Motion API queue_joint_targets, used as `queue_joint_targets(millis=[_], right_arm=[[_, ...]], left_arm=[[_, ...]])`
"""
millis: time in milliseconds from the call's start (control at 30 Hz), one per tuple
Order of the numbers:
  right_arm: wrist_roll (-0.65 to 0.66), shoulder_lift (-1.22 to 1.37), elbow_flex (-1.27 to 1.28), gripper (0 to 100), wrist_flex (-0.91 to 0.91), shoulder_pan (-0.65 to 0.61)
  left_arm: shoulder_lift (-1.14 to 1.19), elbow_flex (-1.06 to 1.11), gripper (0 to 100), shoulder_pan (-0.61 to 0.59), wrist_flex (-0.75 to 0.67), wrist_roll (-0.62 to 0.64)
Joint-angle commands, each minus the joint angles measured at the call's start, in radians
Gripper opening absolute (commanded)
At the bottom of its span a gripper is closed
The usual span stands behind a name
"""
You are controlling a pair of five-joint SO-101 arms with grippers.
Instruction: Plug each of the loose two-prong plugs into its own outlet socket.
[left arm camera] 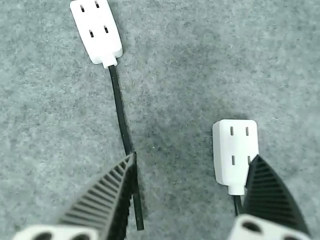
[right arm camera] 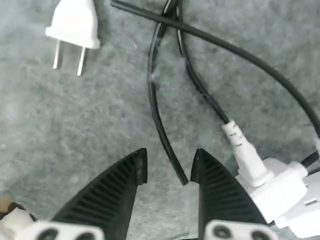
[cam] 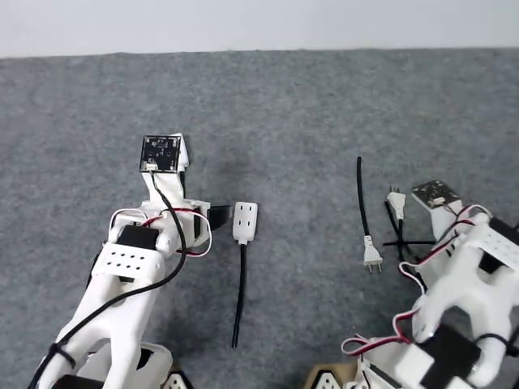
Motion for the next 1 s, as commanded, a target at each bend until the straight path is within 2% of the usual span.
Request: queue_joint_targets(millis=[0, 133, 500, 833, 967], right_arm=[[0.057, 0.053, -0.015, 15.8, -0.024, 0.004], [0.103, 0.096, -0.015, 15.4, -0.024, 0.008], [0.103, 0.105, -0.060, 1.0, -0.018, 0.008], [0.097, 0.094, -0.064, 0.9, -0.016, 0.004], [0.057, 0.094, -0.172, 0.9, 0.088, 0.002]], left_arm=[[-0.031, -0.008, 33, -0.008, -0.020, -0.011], [-0.031, -0.008, 33, -0.008, -0.020, -0.011], [-0.031, -0.008, 33, -0.008, -0.020, -0.011], [-0.032, -0.008, 33, -0.008, -0.020, -0.011], [-0.032, -0.008, 33, -0.008, -0.020, -0.011]])
